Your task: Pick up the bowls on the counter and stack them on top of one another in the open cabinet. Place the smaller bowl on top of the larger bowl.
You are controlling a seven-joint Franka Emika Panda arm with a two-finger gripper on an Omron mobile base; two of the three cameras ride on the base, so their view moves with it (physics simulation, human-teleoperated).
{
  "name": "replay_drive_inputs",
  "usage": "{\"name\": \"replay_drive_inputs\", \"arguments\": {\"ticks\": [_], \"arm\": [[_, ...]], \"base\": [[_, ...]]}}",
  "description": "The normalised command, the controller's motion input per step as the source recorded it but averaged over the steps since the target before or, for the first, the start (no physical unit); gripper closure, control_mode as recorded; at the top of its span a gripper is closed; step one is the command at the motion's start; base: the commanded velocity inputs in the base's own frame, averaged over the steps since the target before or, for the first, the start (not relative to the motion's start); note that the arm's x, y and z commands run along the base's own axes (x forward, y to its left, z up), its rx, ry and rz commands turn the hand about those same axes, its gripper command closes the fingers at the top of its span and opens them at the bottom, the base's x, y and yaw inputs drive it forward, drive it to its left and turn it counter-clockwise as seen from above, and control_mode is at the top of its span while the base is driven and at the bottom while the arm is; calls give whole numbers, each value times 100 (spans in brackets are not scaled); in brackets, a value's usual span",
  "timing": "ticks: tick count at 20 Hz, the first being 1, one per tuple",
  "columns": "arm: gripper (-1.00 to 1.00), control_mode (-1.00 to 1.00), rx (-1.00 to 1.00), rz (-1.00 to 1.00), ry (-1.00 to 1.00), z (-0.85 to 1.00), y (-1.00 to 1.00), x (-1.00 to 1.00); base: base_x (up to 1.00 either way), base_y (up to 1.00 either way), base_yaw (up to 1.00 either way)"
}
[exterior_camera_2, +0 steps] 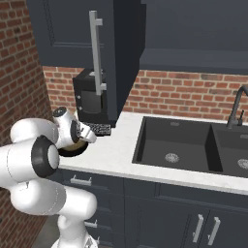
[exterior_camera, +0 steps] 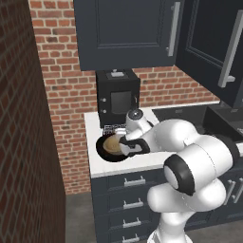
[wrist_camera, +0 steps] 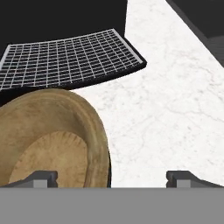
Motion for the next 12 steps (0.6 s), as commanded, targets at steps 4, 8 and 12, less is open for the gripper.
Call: {"name": "replay_drive_inputs", "arguments": {"ticks": [4,8,12], "arm": [[-100,-100,0,0,15,0,-11,2],[-100,-100,0,5,14,0,1,11],[-100,-100,0,11,12,-6,12,19]], "base": [[0,0,0],[0,0,0],[0,0,0]]}}
